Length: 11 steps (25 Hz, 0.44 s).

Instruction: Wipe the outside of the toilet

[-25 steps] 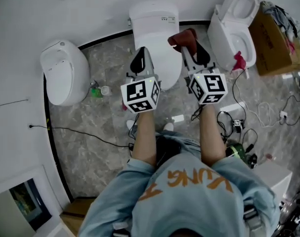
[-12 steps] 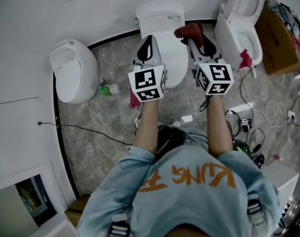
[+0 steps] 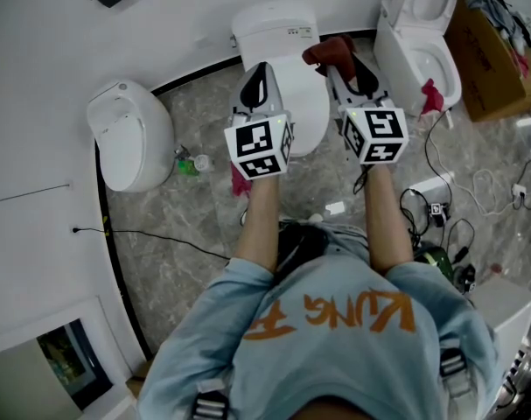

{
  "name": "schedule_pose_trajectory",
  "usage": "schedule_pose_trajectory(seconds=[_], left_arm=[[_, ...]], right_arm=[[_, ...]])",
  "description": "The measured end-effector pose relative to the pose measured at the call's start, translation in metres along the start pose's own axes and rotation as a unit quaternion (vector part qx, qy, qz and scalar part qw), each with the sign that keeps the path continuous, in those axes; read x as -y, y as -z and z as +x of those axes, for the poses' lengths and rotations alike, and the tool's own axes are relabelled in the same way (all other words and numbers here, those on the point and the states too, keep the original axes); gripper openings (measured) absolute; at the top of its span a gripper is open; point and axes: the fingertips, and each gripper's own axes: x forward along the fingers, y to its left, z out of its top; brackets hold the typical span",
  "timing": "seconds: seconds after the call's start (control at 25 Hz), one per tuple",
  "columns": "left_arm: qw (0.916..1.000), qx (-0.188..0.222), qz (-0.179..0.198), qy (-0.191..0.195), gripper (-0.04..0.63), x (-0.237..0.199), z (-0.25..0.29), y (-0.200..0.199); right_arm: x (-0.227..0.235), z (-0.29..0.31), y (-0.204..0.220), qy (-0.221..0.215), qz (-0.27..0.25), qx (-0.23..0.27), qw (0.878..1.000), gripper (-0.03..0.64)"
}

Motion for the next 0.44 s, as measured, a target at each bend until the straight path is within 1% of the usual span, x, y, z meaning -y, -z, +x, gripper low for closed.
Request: schedule_pose_trajectory(seconds=[0.2, 0.44], left_arm=[[0.9999, 0.009, 0.005, -0.006, -0.002, -0.0003, -0.0036, -0.0036], [1.0000, 0.003, 0.007, -0.004, -0.002, -0.0019, -0.0074, -0.0023]], right_arm=[[0.0005, -0.0021, -0.0014, 0.003, -0.002, 0.004, 1.000, 0.152], [0.0009, -0.0043, -0.0059, 0.014, -0.002, 0.009, 1.000, 0.152]])
